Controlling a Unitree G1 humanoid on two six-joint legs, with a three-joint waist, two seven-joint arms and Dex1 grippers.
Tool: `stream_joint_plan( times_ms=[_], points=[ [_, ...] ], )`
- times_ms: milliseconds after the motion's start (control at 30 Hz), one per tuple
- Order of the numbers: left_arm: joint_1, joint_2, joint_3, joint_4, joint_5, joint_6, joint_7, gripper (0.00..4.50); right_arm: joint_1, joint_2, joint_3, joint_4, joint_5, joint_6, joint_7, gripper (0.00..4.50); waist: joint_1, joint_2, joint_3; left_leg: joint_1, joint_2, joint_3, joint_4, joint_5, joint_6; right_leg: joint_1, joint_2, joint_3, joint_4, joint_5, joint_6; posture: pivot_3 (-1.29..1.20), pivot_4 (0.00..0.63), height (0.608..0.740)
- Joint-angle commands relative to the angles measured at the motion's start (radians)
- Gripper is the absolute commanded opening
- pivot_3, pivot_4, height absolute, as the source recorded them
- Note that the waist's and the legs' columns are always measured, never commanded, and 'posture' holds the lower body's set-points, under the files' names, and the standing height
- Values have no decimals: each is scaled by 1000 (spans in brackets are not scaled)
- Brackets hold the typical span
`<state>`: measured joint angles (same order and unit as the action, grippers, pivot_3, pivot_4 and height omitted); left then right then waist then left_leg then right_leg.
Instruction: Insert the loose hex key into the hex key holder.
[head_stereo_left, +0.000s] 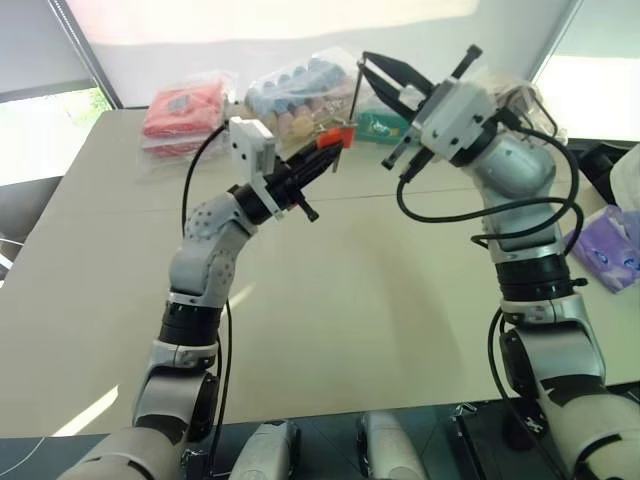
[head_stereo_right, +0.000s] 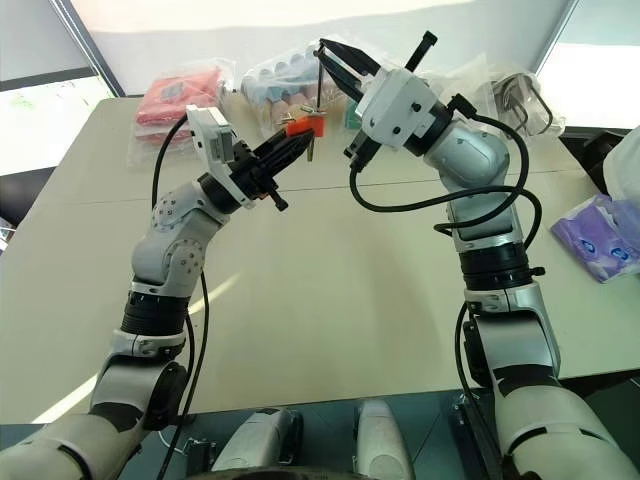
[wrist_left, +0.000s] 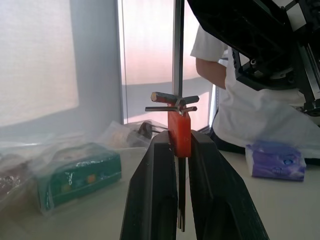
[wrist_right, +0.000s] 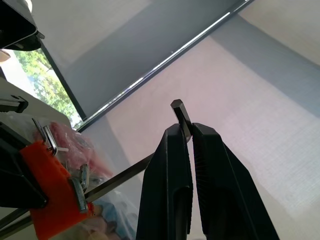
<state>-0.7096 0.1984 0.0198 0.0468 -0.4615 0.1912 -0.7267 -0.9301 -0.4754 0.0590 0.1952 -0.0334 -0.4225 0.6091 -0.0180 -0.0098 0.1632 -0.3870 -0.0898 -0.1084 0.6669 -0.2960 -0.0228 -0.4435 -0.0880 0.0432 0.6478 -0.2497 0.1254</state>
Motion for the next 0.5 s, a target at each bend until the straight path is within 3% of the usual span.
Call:
stream_joint_plan(
  times_ms=[33,500],
  points=[
    [-25,2,19,-47,-16,-25,-1,117,2,-11,32,-24,-7,-4,38,53,0,0,0,0,0,0,0,0,0,0,0,0,0,0,0,0,150,740],
    [-24,-2,13,-51,-17,-26,-1,117,-16,-56,23,20,-30,-45,23,53,1,0,0,0,0,0,0,0,0,0,0,0,0,0,0,0,150,740]
  ],
)
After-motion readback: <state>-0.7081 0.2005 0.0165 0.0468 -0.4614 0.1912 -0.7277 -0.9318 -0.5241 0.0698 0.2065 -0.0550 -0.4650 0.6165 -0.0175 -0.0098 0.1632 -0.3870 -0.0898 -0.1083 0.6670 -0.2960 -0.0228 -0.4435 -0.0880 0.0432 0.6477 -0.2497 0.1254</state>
